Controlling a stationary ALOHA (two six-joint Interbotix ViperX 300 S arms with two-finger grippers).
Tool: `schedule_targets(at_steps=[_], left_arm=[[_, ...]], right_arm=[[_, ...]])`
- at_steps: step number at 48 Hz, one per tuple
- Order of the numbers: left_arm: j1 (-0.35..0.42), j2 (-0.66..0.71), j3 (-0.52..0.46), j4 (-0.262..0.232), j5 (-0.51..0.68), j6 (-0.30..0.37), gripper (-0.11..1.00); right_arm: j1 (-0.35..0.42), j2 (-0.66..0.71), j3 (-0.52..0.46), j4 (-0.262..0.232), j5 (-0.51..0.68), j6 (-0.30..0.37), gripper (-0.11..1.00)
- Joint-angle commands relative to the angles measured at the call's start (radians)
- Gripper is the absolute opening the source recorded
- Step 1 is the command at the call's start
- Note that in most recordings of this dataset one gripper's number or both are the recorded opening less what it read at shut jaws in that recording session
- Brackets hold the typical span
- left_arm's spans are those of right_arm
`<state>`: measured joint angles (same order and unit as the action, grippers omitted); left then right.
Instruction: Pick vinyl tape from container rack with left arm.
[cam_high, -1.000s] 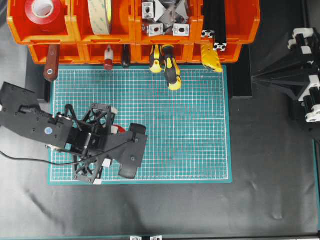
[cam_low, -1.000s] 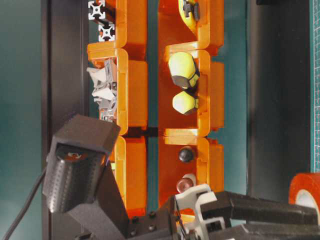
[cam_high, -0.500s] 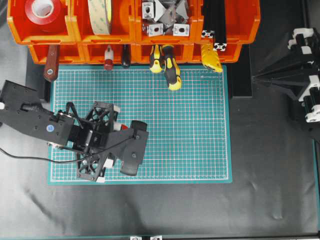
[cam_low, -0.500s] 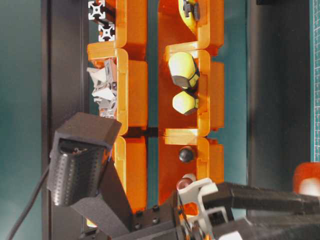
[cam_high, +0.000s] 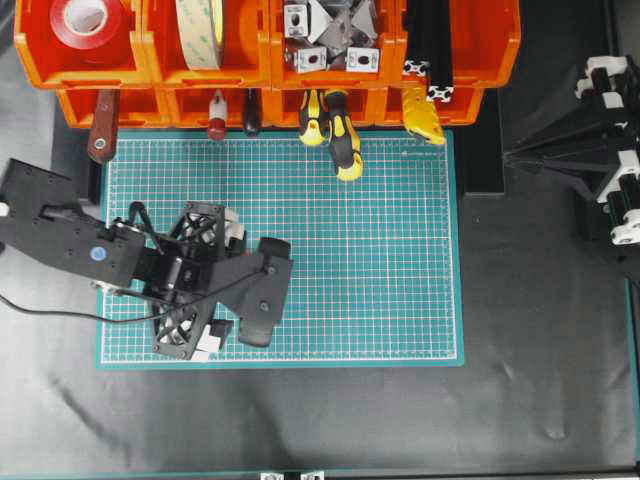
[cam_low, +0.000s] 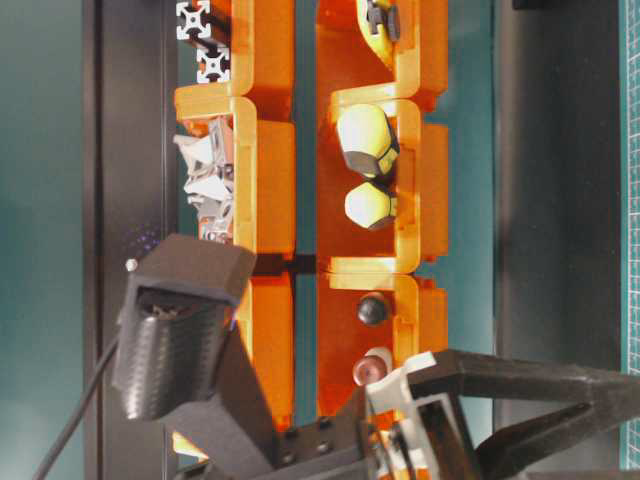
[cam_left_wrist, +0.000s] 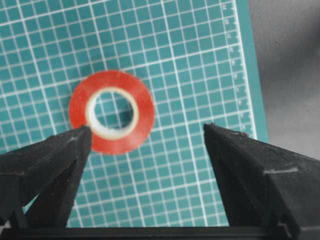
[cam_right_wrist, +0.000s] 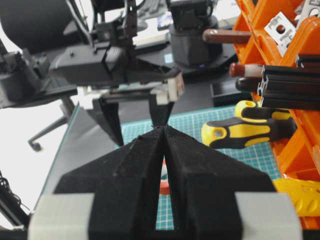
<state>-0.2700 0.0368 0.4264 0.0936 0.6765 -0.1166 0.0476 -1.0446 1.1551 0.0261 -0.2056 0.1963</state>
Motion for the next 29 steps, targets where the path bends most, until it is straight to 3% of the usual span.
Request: schedule_targets(at_steps=[1, 15, 29], left_arm=[[-0.003, -0.091, 0.014, 0.0, -0.006, -0.002, 0.86], [-0.025, -0.411, 0.146, -0.002, -0.032, -0.075, 0.86], [-0.031, -0.666, 0.279, -0.002, -0.221, -0.097, 0.85]], right_arm=[[0.0, 0.005, -0.028, 0.003, -0.003, -0.002, 0.0], [0.003, -0.002, -0.028, 0.002, 0.003, 0.0, 0.0], [0.006, -0.008, -0.029, 0.003, 0.003, 0.002, 0.0]])
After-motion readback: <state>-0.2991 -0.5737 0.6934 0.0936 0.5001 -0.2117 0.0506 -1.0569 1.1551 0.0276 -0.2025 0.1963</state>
